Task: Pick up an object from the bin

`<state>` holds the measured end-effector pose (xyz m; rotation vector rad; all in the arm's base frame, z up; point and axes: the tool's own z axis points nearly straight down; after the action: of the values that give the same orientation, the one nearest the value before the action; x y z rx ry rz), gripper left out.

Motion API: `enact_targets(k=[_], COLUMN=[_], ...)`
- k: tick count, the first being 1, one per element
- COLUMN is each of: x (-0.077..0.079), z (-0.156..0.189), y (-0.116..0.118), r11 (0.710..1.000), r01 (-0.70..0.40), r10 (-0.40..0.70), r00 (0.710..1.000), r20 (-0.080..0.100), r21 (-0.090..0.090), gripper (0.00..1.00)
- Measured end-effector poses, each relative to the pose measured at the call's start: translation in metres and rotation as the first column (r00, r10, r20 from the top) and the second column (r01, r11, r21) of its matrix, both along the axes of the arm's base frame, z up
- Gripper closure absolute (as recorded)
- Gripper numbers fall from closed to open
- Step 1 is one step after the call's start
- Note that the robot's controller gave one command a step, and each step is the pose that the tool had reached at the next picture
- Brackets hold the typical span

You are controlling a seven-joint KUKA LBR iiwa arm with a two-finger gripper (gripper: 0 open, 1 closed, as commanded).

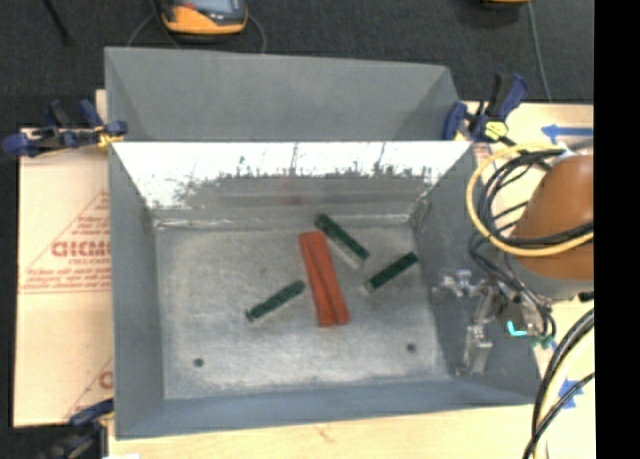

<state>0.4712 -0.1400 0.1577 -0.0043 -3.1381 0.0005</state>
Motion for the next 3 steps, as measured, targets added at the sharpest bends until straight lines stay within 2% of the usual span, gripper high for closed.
enact_targets(k=[1,2,3], x=[0.094,0.112,0.118], z=[-0.087,-0.055,-0.05], y=[0.073,0.03,0.005], r11=[0.966,0.968,0.992], r01=[0.258,0.25,0.127], r10=[-0.258,-0.25,-0.126], r00=[0.966,0.968,0.992], r20=[0.011,0.013,0.011], r21=[0.002,-0.001,-0.002], gripper=[0.0,0.0,0.0])
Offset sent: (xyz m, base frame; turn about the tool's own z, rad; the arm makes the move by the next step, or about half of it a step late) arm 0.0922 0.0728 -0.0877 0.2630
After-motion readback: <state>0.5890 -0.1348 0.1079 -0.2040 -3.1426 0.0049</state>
